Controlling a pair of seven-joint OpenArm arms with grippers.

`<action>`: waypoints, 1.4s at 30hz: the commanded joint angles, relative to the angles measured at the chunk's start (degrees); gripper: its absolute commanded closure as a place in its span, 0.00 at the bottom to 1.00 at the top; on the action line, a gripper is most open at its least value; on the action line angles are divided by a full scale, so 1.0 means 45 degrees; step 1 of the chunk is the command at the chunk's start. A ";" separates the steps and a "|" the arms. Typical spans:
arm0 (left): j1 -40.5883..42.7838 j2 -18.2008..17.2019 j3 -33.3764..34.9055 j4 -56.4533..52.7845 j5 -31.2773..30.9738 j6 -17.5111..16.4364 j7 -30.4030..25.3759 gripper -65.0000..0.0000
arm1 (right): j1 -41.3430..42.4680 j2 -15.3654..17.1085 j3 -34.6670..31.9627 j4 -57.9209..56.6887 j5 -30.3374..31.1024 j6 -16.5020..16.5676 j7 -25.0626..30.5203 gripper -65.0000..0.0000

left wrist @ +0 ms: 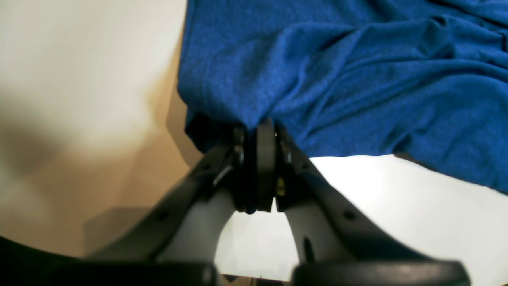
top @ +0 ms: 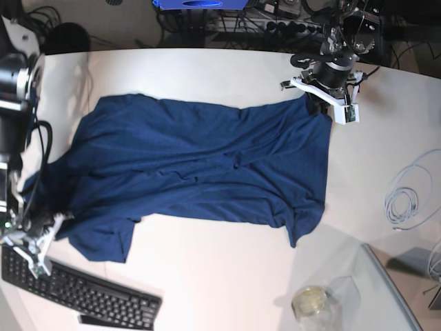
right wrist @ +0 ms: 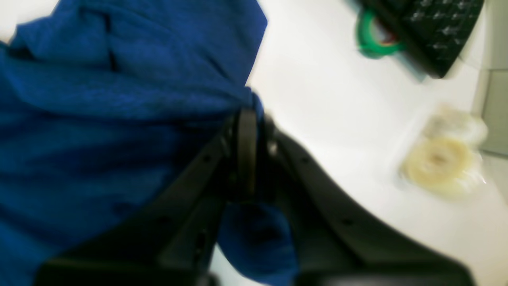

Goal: Layout the t-shirt on the table in an organized manner, then fold the t-shirt properly
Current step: 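Pull the hem corners apart with both grippers to spread the shirt, then release the hem with both grippers and lift them away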

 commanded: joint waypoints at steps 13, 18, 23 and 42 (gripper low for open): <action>-0.0168 -0.0110 -0.0041 0.0232 0.0081 -0.0033 -0.0248 1.00 | -0.1817 -0.0031 0.0567 0.3654 -0.0038 -0.0029 0.0462 0.62; -0.0305 -0.0110 -0.0041 0.0232 0.0081 -0.0033 -0.0248 1.00 | -0.5607 -0.2043 0.2462 0.8342 -0.0038 -0.0029 -0.0379 0.68; -0.0403 -0.0149 -0.0022 0.0213 0.0081 -0.0033 -0.0189 1.00 | -0.7874 -0.3509 0.3263 0.9495 -0.0057 -0.0029 -0.0437 0.64; -0.0422 -0.0364 -0.0022 0.0232 0.0081 -0.0033 -0.0150 1.00 | -0.7561 -0.4114 0.4650 0.5451 -0.0038 0.0068 -0.0476 0.78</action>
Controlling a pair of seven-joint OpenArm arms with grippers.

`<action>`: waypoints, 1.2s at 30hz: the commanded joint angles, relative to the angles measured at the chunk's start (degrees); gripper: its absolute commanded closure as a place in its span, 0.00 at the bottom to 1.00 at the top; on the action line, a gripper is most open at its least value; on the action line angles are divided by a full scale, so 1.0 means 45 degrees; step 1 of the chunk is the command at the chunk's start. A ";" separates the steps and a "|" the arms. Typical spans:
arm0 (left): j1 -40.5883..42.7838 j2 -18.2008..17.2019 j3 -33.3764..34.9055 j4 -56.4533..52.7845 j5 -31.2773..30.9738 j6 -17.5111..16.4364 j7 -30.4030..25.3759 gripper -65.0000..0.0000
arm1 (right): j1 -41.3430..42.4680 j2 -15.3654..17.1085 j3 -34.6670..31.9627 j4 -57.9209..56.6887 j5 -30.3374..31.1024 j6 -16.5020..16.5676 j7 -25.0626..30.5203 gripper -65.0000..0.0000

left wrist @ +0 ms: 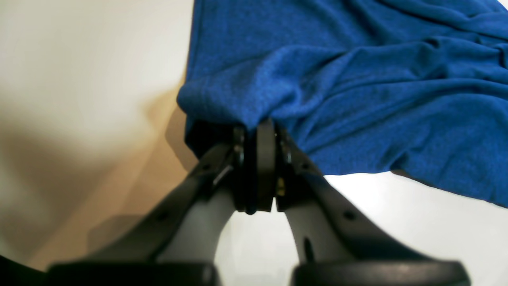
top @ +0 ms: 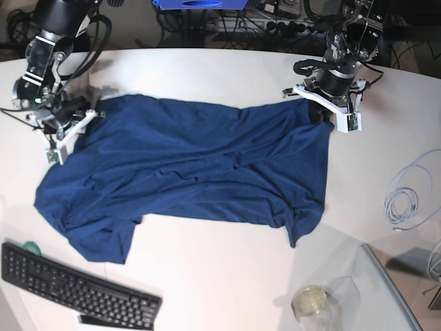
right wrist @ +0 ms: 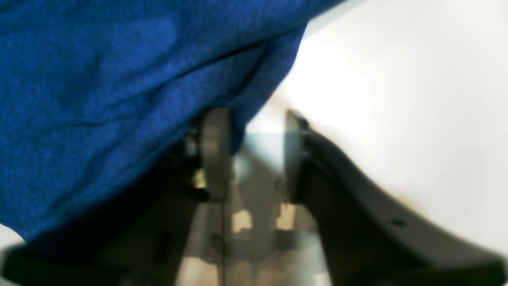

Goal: Layout the t-shirt on the table in an organized manner, then fold the t-shirt properly
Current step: 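Release the hem with both grippers and lift them away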

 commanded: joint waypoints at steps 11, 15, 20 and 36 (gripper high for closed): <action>0.0059 -0.0126 -0.0056 0.0760 0.0056 -0.0033 -0.0233 1.00 | -0.0828 0.0249 -0.0013 0.4490 -0.0077 0.0117 -0.3534 0.99; -0.0019 -0.0126 -0.0075 0.1248 0.0056 -0.0033 -0.0194 1.00 | -0.0711 0.0249 -0.0169 0.6150 -0.0057 0.0136 -0.5156 0.99; -0.0840 -0.0029 -0.0036 0.1151 0.0056 -0.0033 0.1506 1.00 | -0.0262 0.0249 -0.2044 0.7420 -0.0057 0.0097 -0.6621 0.99; -0.3868 0.0030 -0.0056 -0.0549 -0.0002 -0.0033 0.3088 0.87 | 0.6791 0.0249 -0.5756 -0.2778 -0.0077 -0.1895 -0.4433 0.96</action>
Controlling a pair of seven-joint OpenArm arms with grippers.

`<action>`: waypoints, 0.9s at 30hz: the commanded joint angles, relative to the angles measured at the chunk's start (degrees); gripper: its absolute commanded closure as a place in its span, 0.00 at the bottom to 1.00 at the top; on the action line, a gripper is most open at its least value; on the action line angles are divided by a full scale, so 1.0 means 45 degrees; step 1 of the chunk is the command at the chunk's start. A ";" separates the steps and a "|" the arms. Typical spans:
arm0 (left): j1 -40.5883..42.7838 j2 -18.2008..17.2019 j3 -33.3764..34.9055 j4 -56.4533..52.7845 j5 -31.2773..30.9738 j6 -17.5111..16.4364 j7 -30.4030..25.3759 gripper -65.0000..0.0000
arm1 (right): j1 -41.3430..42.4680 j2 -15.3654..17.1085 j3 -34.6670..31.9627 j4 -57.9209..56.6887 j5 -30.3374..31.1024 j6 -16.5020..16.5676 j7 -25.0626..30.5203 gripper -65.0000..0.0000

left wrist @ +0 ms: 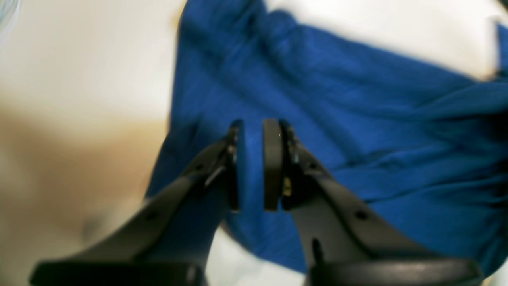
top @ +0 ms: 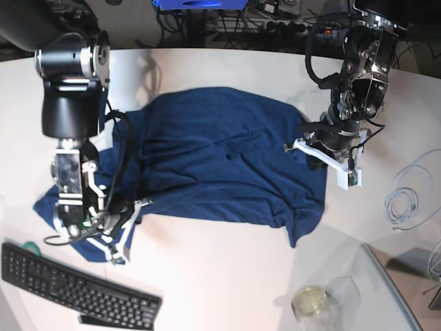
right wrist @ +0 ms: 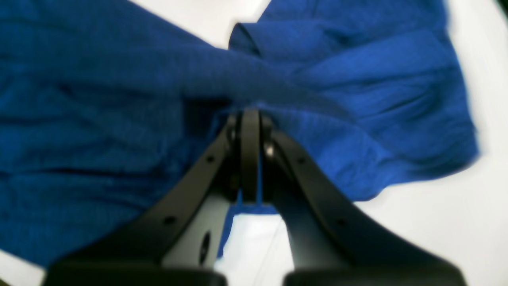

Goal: Layout the t-shirt on the table in an organized manner, then fold the t-shirt properly
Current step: 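Release the hem with both grippers and lift them away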

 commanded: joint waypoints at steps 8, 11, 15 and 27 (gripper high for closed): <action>0.0287 -0.0238 -0.0510 0.0028 0.0076 -0.0072 -0.0131 0.87 | -0.0705 0.0626 0.0063 0.2343 -0.0004 0.0053 0.0671 0.27; 0.0893 -0.0140 -0.1702 0.0203 0.0076 -0.0072 -0.0131 0.87 | -0.2639 0.0822 0.0239 0.5567 -0.0004 -0.0045 0.0729 0.29; 0.1811 -0.0140 -0.3421 0.0809 0.0076 -0.0092 -0.0131 0.87 | -0.3303 0.0802 0.1704 0.5274 -0.0004 -0.0025 0.0905 0.29; 0.3354 -0.0121 -0.6058 0.1454 0.0076 -0.0131 -0.0151 0.88 | -0.2033 0.1505 0.2134 0.0038 -0.0023 0.0033 0.4089 0.48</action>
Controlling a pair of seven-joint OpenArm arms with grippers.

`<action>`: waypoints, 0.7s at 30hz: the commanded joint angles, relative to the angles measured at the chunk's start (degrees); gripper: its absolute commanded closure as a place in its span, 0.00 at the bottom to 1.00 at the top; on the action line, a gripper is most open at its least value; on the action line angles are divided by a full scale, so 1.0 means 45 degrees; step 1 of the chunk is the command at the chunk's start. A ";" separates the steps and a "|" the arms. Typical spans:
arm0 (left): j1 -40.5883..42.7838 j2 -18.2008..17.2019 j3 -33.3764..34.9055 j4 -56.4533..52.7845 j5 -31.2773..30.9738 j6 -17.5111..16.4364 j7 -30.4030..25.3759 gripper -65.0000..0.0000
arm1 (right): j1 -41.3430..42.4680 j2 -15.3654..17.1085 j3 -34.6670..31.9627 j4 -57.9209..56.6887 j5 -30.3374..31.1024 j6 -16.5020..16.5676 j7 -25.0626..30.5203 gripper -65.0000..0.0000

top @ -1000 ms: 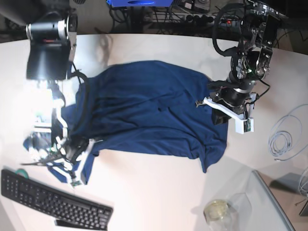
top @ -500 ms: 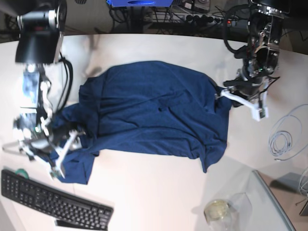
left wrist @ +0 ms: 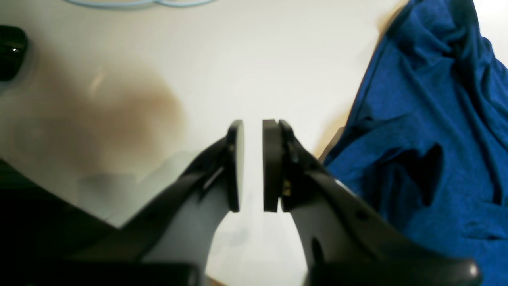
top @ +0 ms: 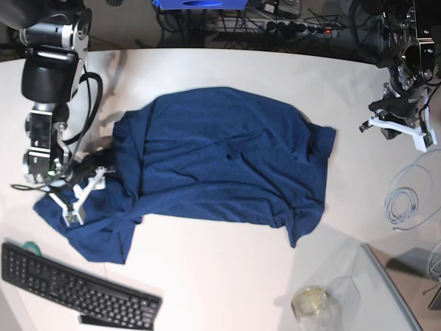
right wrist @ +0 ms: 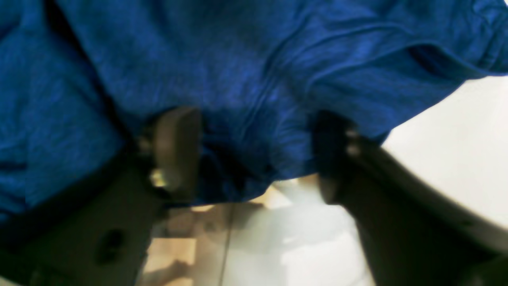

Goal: Layout the t-shirt on the table in an organized manner, then fold the t-shirt properly
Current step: 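Release the hem with both grippers and lift them away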

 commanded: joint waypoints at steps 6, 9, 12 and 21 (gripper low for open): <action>0.0003 -0.0164 -0.0011 0.0171 0.0066 0.0039 -0.0248 0.88 | -0.0327 0.0297 0.0060 0.2230 0.0108 -0.0005 -0.1042 0.97; -0.0017 -0.0145 -0.0011 0.0171 0.0066 0.0039 -0.0248 0.88 | -0.0933 0.0414 0.0040 0.4144 0.0108 0.0014 -0.2488 1.00; -0.0075 -0.0028 0.0009 0.0171 0.0066 0.0039 -0.0248 0.88 | -0.1284 0.0707 0.0060 0.5297 0.0108 0.0014 -0.3367 1.00; -0.0095 0.0050 -0.0011 0.0171 0.0066 0.0039 -0.0248 0.88 | -0.1167 0.1918 0.0314 0.4887 0.0069 -0.0337 -0.3816 0.98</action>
